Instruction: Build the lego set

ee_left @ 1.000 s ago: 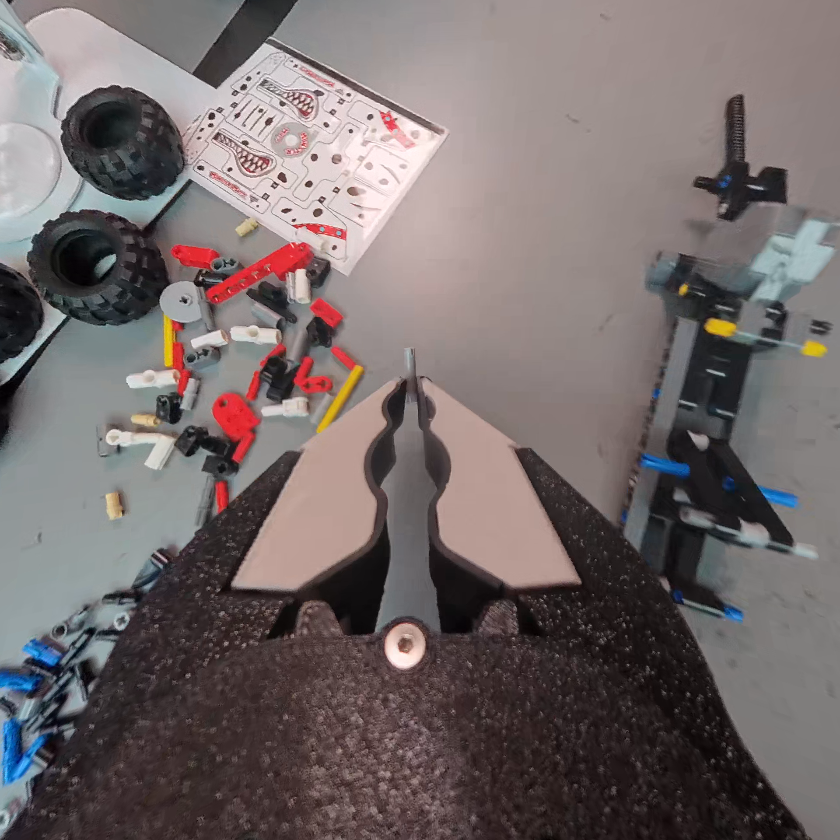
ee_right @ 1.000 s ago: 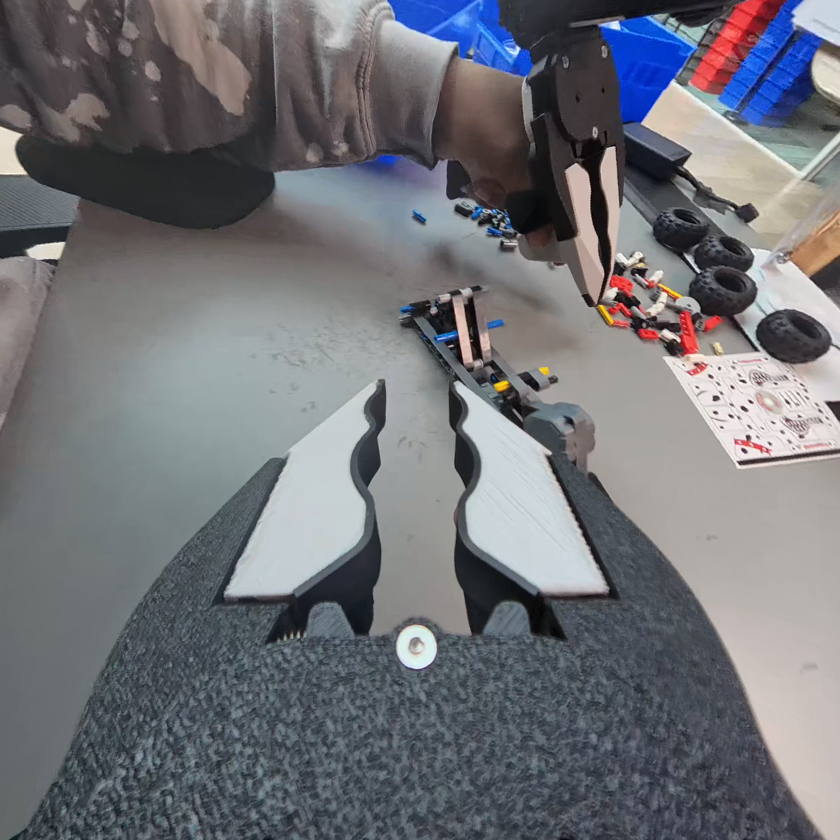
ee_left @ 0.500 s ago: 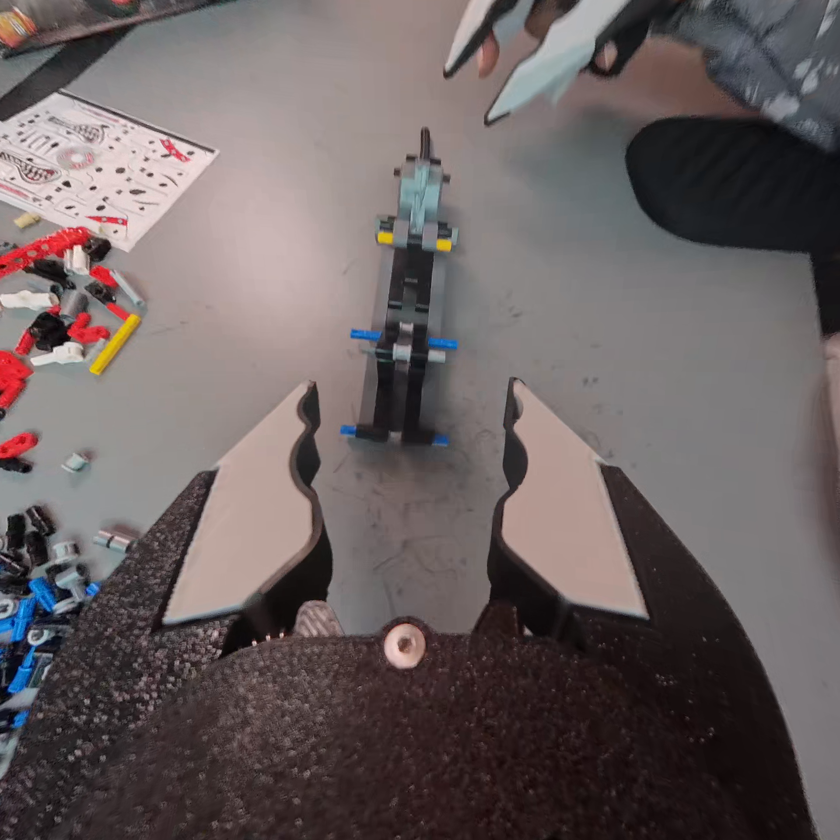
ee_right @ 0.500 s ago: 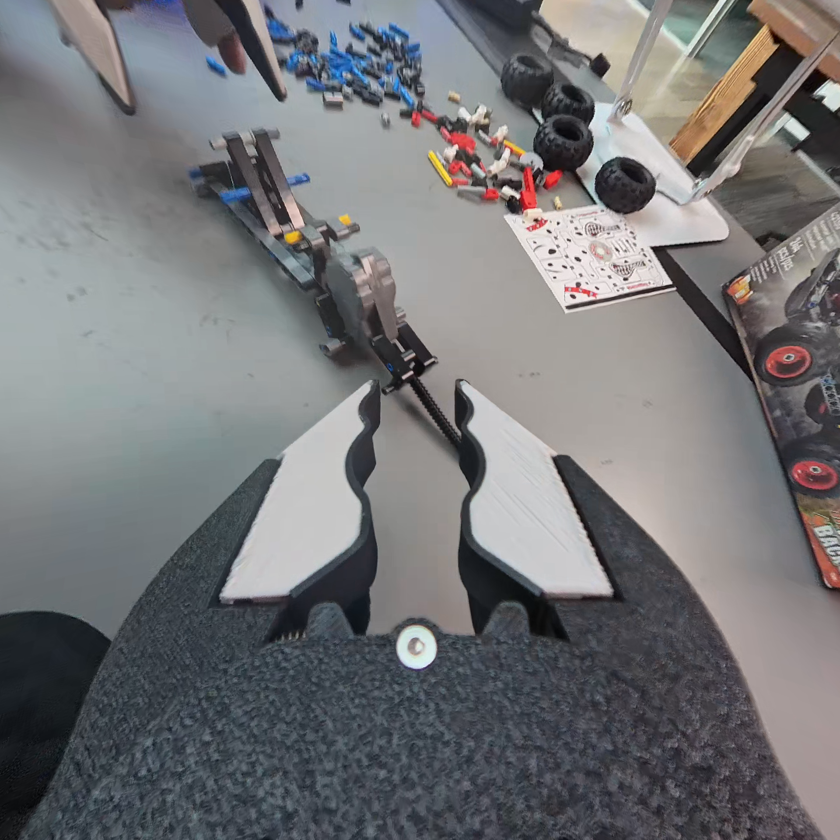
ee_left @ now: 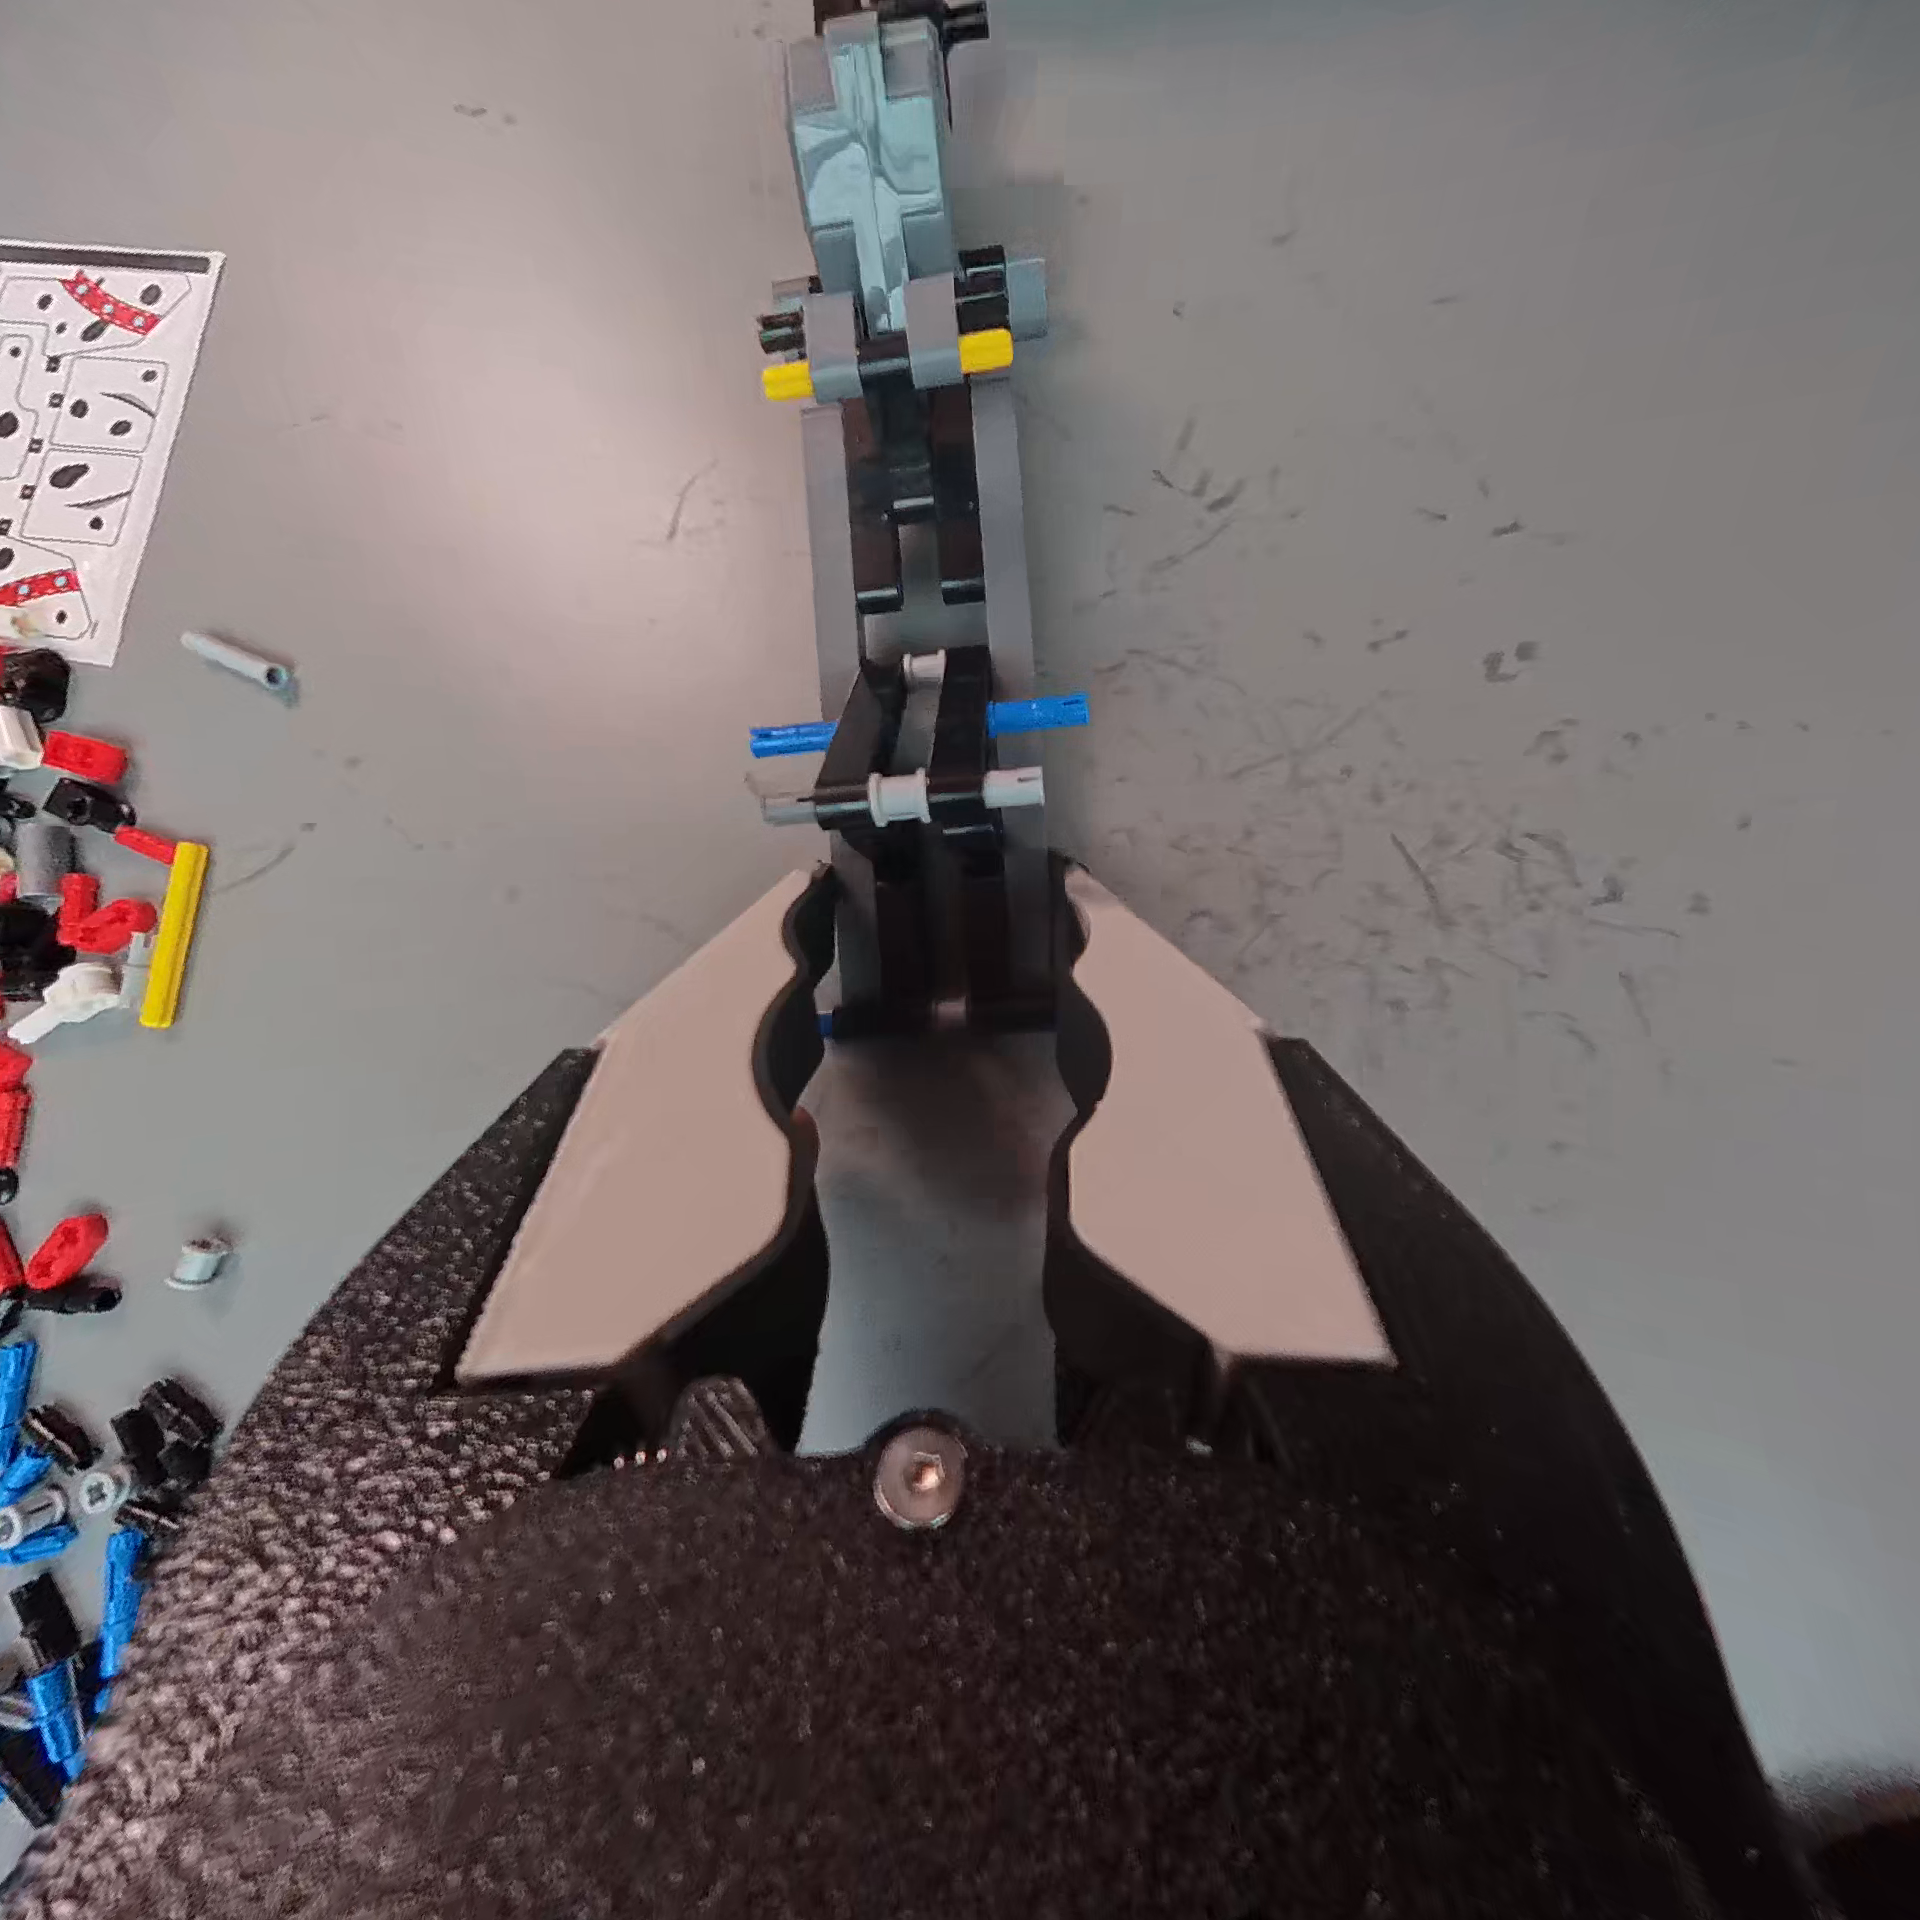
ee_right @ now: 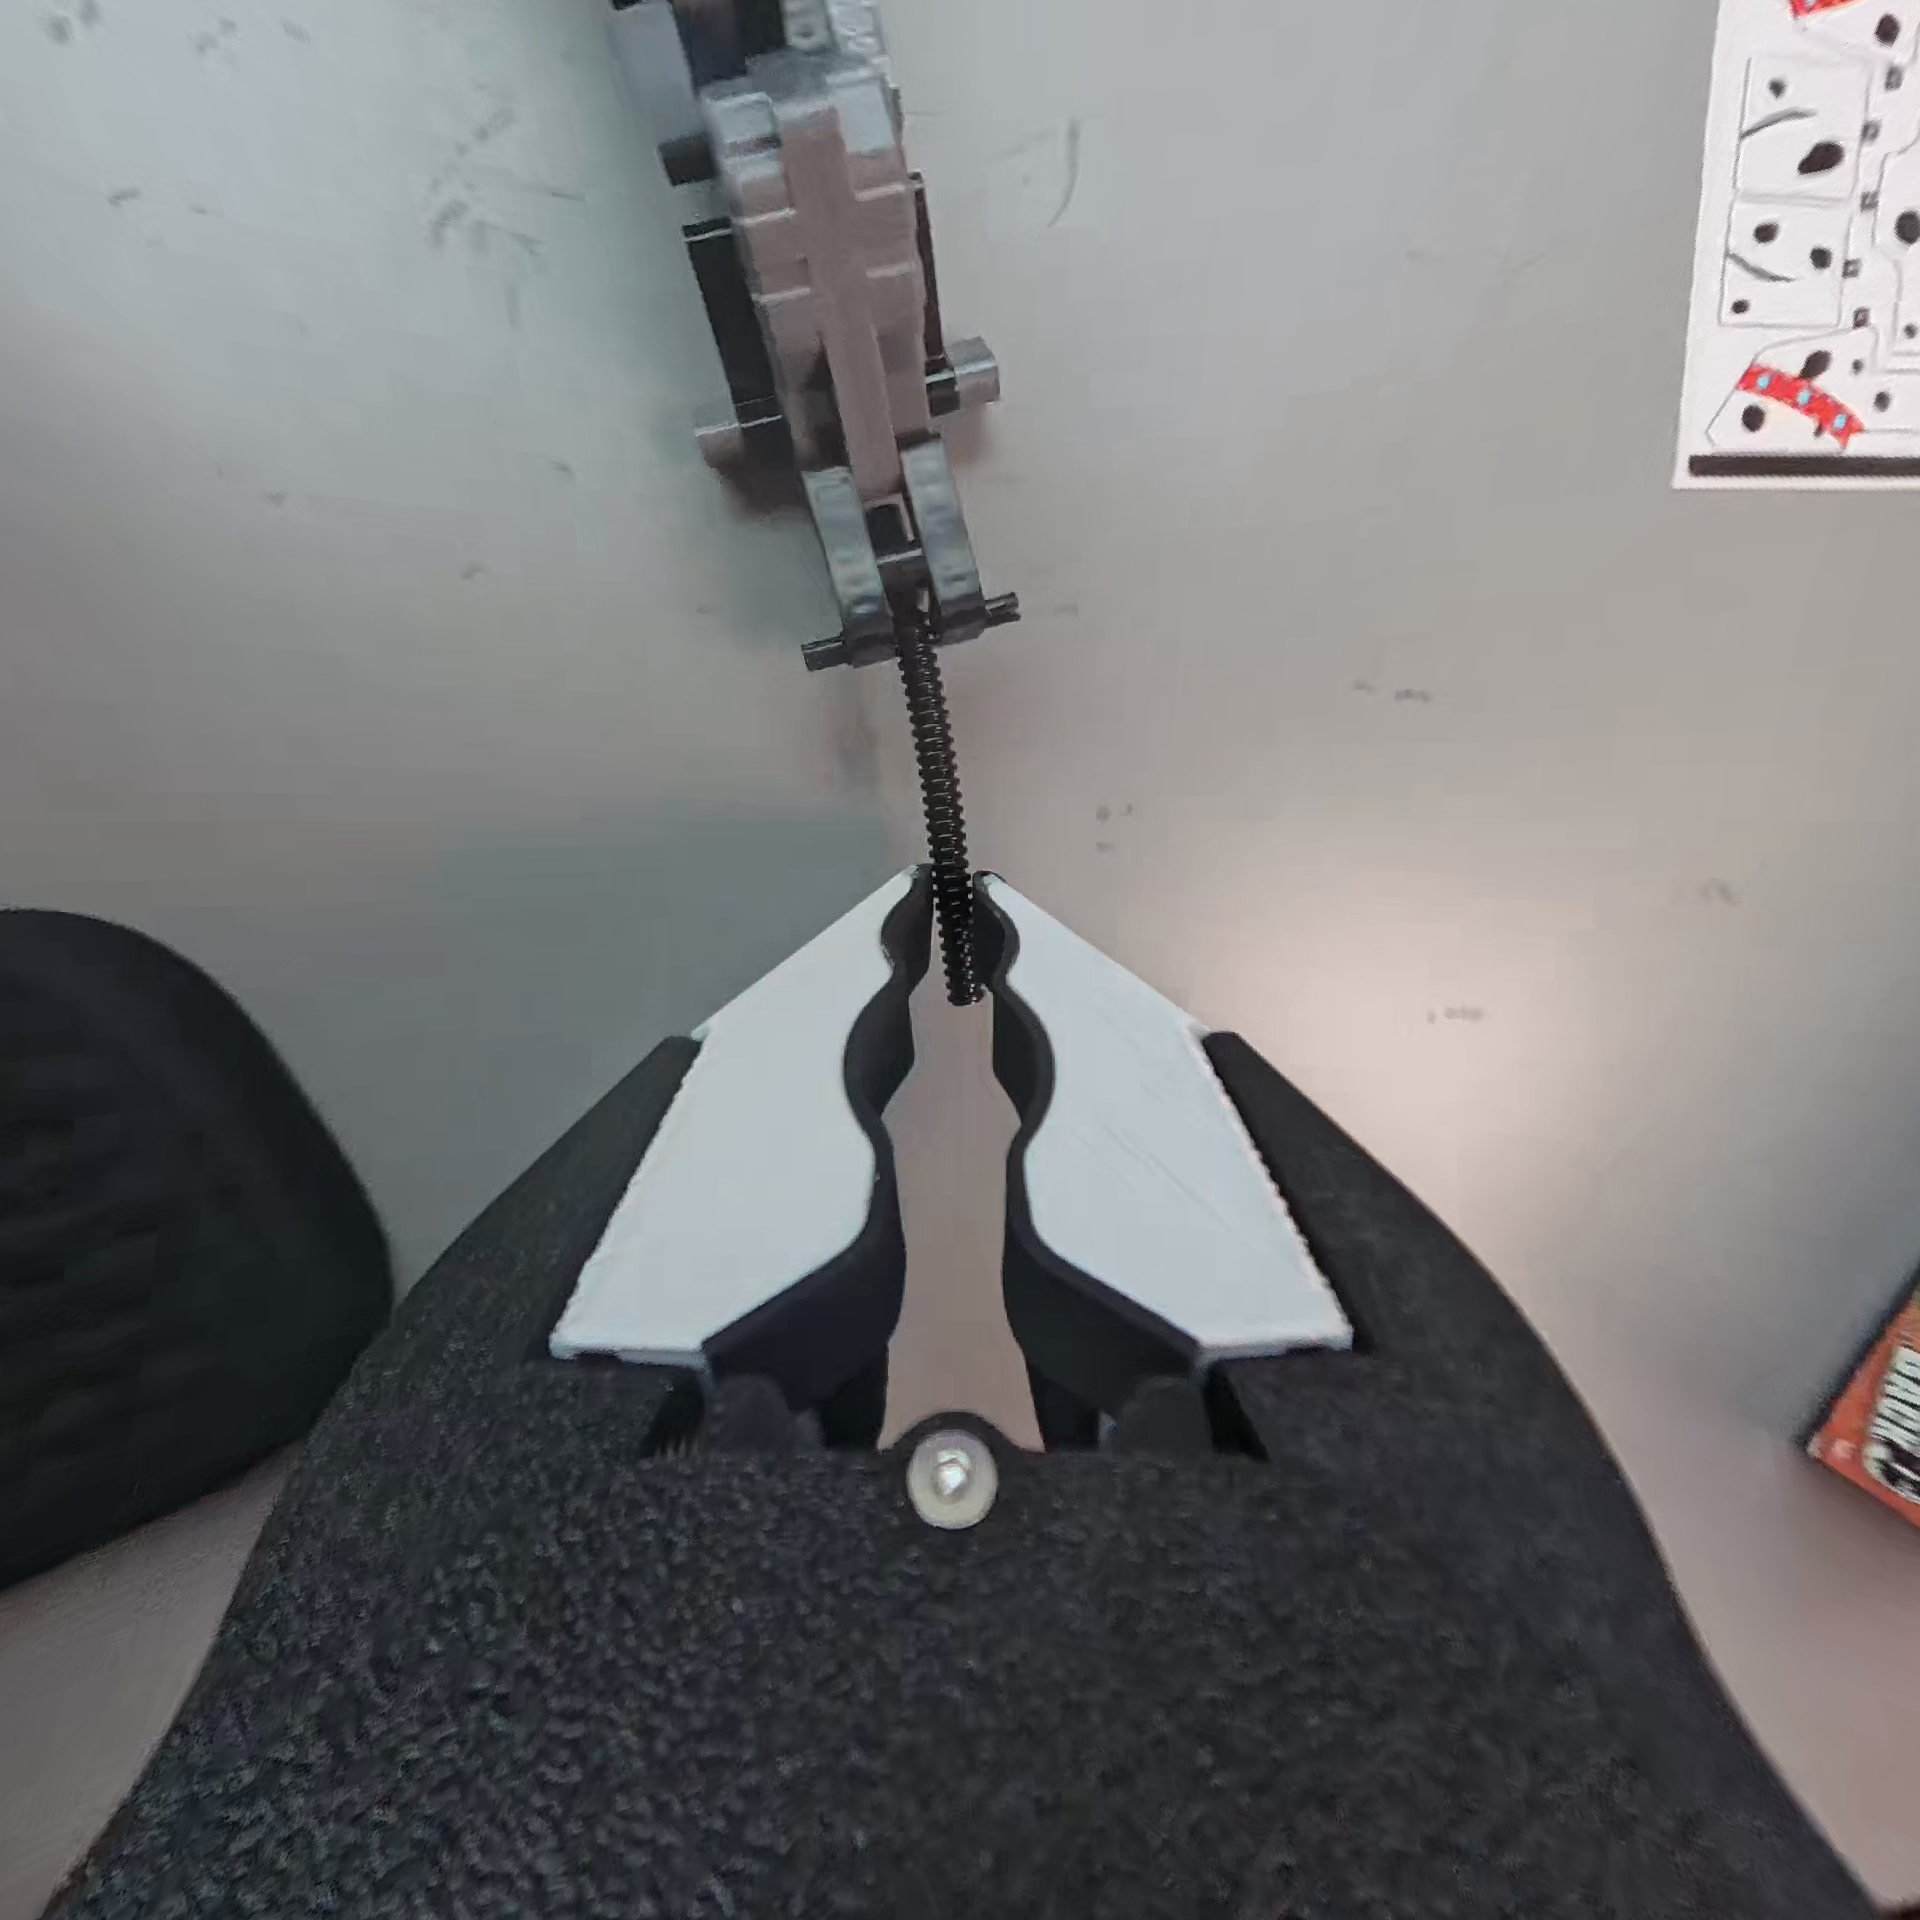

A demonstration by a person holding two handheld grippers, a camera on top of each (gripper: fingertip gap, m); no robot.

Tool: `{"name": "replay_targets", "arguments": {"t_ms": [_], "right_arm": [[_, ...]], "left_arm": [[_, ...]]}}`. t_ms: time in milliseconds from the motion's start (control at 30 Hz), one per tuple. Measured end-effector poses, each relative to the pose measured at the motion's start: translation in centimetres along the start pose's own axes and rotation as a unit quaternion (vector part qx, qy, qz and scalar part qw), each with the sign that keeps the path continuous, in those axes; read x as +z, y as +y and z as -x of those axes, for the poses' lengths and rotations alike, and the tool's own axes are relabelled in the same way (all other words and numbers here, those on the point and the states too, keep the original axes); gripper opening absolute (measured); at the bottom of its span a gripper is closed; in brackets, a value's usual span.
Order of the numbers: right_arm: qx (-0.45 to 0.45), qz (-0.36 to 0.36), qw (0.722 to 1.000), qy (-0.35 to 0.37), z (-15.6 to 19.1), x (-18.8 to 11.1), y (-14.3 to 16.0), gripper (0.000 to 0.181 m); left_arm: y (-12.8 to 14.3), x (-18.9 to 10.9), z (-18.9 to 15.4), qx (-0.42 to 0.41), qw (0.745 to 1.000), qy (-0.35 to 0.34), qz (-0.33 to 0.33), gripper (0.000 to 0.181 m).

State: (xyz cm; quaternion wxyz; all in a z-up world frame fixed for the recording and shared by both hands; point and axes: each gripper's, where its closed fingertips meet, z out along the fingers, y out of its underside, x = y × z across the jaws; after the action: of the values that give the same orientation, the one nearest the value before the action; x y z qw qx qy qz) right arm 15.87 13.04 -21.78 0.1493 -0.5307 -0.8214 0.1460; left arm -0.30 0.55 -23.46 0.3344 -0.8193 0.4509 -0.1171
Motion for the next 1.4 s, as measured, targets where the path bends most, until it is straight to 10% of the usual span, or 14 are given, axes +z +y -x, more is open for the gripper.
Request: {"name": "replay_targets", "arguments": {"t_ms": [200,467,633,767,967,1067,1400], "right_arm": [[-0.087,0.023,0.996,0.007,2.4,-5.9,-6.5,0.007],[-0.17,0.076,0.982,-0.038,4.0,-0.1,-12.1,0.0],[-0.116,-0.045,0.992,-0.017,3.1,-2.3,-15.0,0.01],[-0.043,-0.052,0.998,0.012,1.5,-5.5,-9.3,0.033],[0.082,0.003,0.996,-0.023,2.9,0.4,2.9,0.036],[0.083,-0.065,0.994,-0.001,2.5,0.3,1.4,0.001],[-0.035,0.005,0.999,0.029,2.7,-4.3,-2.3,0.0]], "left_arm": [[-0.4,0.2,0.1,0.018,0.999,0.047,0.005,0.043],[-1.5,1.3,-0.1,0.036,0.998,0.05,-0.019,0.043],[-1.4,1.2,-0.1,0.029,0.998,0.052,-0.035,0.043],[-1.3,1.2,0.0,0.031,0.998,0.052,-0.035,0.043],[-1.2,1.2,0.3,0.035,0.997,0.059,-0.035,0.044],[-1.2,1.2,0.4,0.031,0.997,0.06,-0.033,0.044],[-1.7,0.7,0.1,0.004,0.997,0.068,-0.023,0.065]]}}
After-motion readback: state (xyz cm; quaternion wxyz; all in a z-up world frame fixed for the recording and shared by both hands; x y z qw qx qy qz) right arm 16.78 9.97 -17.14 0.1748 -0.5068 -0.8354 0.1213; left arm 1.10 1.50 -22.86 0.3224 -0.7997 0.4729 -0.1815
